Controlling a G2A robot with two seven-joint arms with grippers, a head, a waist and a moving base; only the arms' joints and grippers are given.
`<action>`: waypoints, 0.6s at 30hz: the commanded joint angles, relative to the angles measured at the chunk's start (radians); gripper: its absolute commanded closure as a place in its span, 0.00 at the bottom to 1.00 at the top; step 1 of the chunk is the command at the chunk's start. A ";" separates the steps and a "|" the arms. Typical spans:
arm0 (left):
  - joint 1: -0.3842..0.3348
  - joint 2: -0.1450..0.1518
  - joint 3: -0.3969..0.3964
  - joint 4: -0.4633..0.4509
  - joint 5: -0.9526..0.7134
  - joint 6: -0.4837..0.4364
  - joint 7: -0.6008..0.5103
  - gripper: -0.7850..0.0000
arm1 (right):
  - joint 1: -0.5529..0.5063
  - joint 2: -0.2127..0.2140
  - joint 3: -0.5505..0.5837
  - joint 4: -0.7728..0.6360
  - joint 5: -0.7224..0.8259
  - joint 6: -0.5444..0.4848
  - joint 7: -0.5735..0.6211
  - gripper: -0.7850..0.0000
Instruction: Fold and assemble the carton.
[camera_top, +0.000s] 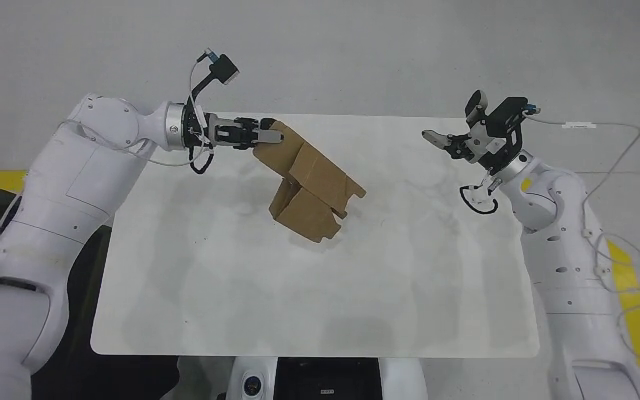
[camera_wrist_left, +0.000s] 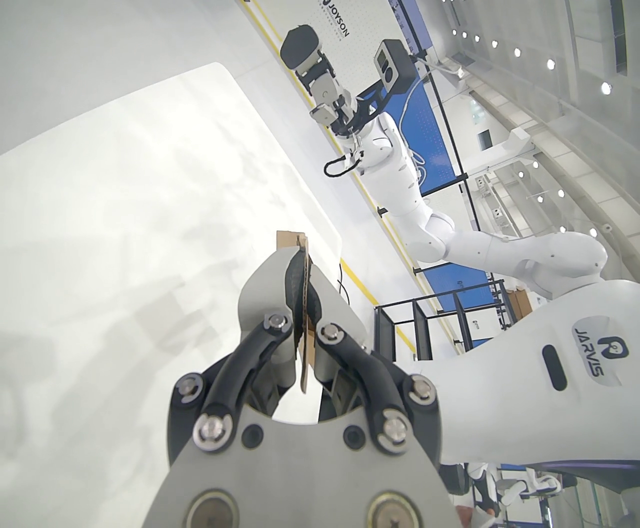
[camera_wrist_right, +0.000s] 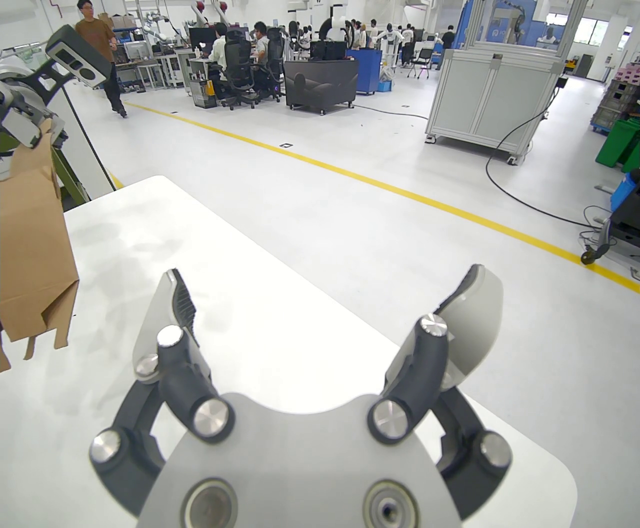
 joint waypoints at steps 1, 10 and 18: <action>-0.002 -0.002 0.014 0.022 0.009 -0.018 0.018 1.00 | 0.000 0.000 0.000 0.000 0.000 0.000 0.000 0.00; -0.022 -0.017 0.067 0.052 -0.018 -0.037 0.038 1.00 | 0.025 -0.010 -0.075 0.029 0.301 -0.125 0.200 0.00; -0.029 -0.009 0.106 0.035 -0.016 -0.058 0.058 1.00 | 0.139 -0.017 -0.235 0.069 0.770 -0.171 0.628 0.00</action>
